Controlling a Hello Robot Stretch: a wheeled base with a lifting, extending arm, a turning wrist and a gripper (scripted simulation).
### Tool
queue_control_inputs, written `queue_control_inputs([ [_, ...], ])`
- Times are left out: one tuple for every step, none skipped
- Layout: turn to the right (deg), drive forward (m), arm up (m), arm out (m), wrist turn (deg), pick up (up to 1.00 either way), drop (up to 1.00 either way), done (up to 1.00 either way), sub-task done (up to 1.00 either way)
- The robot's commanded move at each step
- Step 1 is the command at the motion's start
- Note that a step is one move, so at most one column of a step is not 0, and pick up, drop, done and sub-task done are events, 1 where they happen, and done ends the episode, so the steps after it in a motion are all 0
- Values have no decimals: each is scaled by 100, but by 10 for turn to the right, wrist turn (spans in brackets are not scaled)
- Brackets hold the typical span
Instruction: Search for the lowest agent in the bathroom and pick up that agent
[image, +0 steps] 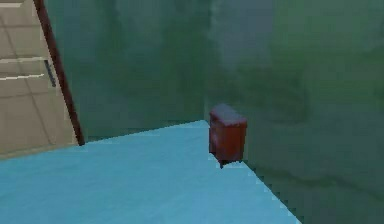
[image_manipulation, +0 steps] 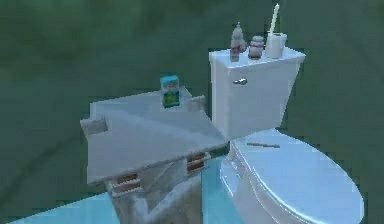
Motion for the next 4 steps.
queue_control_inputs([
  [450,0,0,0,0,0,0,0,0],
  [450,0,0,0,0,0,0,0,0],
  [420,0,0,0,0,0,0,0,0],
  [0,35,0,0,0,0,0,0,0],
])
